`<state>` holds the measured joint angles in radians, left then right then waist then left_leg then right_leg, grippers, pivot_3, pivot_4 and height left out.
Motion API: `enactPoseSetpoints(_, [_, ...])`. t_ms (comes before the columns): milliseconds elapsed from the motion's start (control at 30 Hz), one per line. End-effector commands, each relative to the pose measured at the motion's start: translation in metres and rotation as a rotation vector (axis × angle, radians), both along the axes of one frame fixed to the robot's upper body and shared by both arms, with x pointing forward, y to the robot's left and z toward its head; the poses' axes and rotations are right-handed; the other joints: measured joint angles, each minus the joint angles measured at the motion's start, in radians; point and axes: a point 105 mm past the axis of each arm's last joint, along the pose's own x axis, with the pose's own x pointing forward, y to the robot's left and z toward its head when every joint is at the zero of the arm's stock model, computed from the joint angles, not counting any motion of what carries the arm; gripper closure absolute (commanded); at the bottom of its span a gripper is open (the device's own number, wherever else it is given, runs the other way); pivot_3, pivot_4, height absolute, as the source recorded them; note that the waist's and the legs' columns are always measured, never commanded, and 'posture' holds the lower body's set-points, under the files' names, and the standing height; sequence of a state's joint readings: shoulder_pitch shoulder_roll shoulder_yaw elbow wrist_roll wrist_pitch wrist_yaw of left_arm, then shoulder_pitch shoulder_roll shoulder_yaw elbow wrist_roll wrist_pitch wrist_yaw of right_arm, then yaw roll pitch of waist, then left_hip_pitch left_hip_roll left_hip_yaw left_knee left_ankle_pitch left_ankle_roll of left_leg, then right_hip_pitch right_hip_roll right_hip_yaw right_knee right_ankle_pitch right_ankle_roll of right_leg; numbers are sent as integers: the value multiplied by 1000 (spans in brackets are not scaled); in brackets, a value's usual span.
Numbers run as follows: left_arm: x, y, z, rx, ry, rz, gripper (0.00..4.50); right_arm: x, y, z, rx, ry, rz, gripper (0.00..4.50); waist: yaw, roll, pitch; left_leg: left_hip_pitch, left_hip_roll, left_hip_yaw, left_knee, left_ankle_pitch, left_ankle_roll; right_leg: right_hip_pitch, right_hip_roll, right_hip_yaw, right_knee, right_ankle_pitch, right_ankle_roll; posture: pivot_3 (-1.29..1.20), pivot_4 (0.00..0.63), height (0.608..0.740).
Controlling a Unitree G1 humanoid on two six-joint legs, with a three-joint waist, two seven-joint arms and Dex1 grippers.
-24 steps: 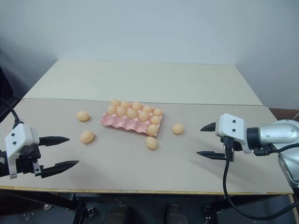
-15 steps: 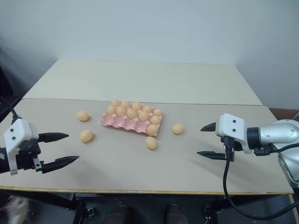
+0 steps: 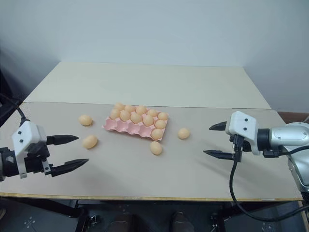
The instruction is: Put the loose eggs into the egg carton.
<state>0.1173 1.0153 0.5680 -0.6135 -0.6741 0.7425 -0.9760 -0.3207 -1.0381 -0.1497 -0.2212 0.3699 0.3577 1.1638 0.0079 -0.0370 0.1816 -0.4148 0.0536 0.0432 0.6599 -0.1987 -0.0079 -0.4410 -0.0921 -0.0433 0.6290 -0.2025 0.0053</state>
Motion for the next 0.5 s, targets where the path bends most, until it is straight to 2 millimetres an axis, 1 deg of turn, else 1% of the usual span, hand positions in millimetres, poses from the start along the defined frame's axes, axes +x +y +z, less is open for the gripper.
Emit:
enactPoseSetpoints(33, [0,-6,4,-6,-11,-15,28,20,8,0,5,-74,-14,0,-4,0,0,0,0,0,0,0,0,0,0,0,0,0,0,0,150,740])
enactPoseSetpoints(267, [5,-15,2,-25,-11,-33,28,66,28,-18,33,-62,-36,0,-7,0,0,0,0,1,0,0,0,0,0,1,0,1,1,0,150,740])
enactPoseSetpoints(400, [4,-20,-3,-31,-5,-44,28,84,38,-27,10,-62,-22,0,-9,0,0,0,-1,2,0,0,0,0,1,2,0,3,3,0,150,740])
enactPoseSetpoints(500, [4,-21,-5,-33,0,-44,28,93,45,-31,13,-52,-6,0,-10,0,0,0,-1,2,0,0,0,0,1,2,0,4,5,0,150,740])
